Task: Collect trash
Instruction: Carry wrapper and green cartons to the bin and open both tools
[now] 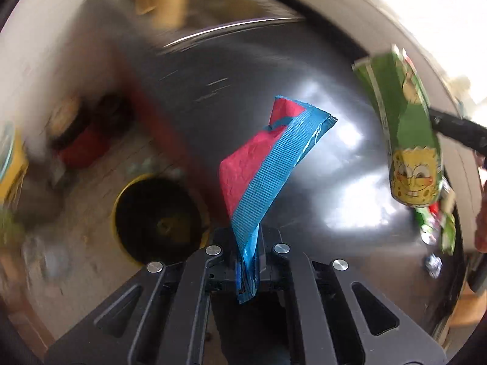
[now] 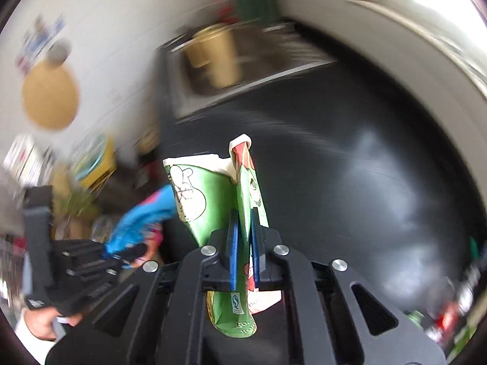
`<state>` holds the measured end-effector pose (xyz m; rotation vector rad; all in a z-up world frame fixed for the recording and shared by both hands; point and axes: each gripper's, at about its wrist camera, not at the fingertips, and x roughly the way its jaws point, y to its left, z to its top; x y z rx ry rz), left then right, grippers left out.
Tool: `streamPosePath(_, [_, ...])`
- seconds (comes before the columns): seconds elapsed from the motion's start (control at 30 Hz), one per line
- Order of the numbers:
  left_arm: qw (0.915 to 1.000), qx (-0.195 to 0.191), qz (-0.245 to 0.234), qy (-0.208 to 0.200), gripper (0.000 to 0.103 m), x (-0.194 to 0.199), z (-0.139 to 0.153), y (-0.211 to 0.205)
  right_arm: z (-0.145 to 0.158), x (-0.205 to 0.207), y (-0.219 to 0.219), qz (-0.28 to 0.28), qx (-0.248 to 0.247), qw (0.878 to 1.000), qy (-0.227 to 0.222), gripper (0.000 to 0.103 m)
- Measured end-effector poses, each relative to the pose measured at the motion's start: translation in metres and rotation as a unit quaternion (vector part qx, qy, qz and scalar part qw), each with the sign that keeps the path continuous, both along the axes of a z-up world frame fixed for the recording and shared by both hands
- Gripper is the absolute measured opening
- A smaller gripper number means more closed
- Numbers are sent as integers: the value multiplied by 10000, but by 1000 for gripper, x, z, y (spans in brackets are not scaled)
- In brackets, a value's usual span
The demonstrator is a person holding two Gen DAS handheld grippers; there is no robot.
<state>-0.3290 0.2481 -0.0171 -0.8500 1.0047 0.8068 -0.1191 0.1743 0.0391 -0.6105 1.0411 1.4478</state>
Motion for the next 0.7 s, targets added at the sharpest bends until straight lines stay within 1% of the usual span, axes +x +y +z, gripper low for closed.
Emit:
streamPosePath(0.03, [9997, -97, 226, 13, 4, -20, -10, 2, -7, -34, 22, 364, -101, 9993, -2, 8])
streamPosePath(0.07, [9982, -256, 535, -16, 4, -46, -26, 5, -14, -57, 36, 599, -195, 9980, -42, 8])
streamPosePath(0.1, [9964, -373, 758, -57, 4, -64, -39, 7, -28, -89, 55, 909, -369, 9951, -133, 8])
streamPosePath(0.13, [9934, -513, 1025, -101, 4, -83, -58, 8, -44, -115, 69, 1156, -537, 9916, -205, 8])
streamPosePath(0.2, [9867, -762, 1420, -223, 4, -106, -91, 11, -78, -158, 91, 1564, -837, 9835, -342, 8])
streamPosePath(0.27, [9765, -1076, 1830, -382, 4, -124, -131, 16, -110, -191, 106, 1869, -1084, 9755, -426, 8])
streamPosePath(0.33, [9699, -1277, 2020, -456, 4, -134, -163, 23, -143, -219, 118, 2149, -1260, 9665, -616, 8])
streamPosePath(0.37, [9686, -1329, 2051, -459, 4, -135, -178, 28, -156, -228, 124, 2208, -1325, 9638, -693, 8])
streamPosePath(0.43, [9673, -1387, 2074, -450, 4, -131, -198, 29, -174, -234, 129, 2194, -1462, 9621, -694, 8])
streamPosePath(0.5, [9651, -1452, 2123, -496, 4, -128, -209, 29, -189, -238, 134, 2218, -1563, 9595, -758, 8])
streamPosePath(0.57, [9631, -1500, 2166, -543, 4, -127, -216, 32, -197, -238, 135, 2289, -1602, 9563, -868, 8])
streamPosePath(0.63, [9625, -1497, 2189, -571, 4, -126, -219, 32, -202, -235, 137, 2261, -1632, 9565, -859, 9])
streamPosePath(0.67, [9632, -1449, 2196, -556, 6, -131, -219, 32, -201, -234, 137, 2224, -1626, 9577, -831, 9])
streamPosePath(0.7, [9635, -1388, 2231, -506, 12, -132, -217, 33, -198, -232, 138, 2172, -1583, 9601, -766, 9])
